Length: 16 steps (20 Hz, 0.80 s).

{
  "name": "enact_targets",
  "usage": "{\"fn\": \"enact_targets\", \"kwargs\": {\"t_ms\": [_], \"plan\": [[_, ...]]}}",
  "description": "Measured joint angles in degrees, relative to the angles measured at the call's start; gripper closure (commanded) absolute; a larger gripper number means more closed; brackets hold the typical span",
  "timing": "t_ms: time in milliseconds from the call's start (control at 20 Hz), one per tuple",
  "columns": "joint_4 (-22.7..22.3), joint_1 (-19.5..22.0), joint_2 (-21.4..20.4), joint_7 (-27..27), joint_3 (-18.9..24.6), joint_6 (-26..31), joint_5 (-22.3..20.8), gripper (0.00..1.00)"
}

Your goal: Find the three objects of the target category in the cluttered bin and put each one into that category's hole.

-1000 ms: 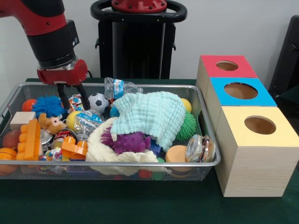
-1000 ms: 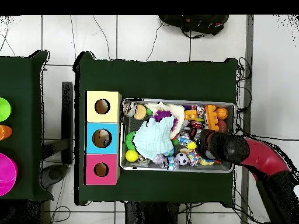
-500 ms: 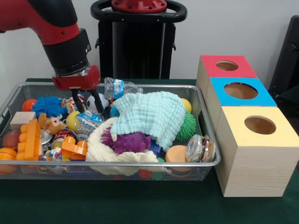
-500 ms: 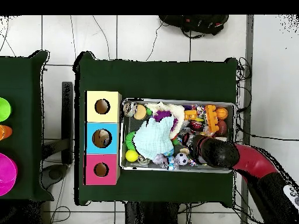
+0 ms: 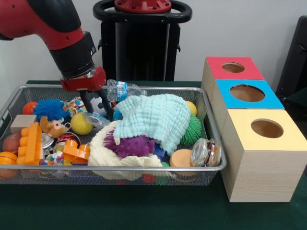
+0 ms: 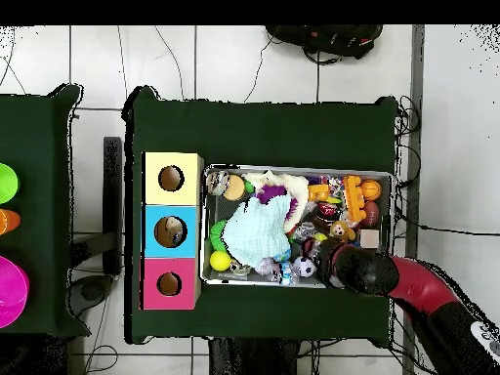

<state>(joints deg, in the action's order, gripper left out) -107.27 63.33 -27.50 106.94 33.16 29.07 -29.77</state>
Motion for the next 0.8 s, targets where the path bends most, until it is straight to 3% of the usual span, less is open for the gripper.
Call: {"fn": "enact_targets", "kwargs": {"t_ms": [500, 800], "plan": [[-1.53, 5.01, 0.11, 0.00, 0.85, 0.00, -0.08, 0.00], [-1.54, 4.89, 0.11, 0.00, 1.07, 0.01, -0.09, 0.00]]}}
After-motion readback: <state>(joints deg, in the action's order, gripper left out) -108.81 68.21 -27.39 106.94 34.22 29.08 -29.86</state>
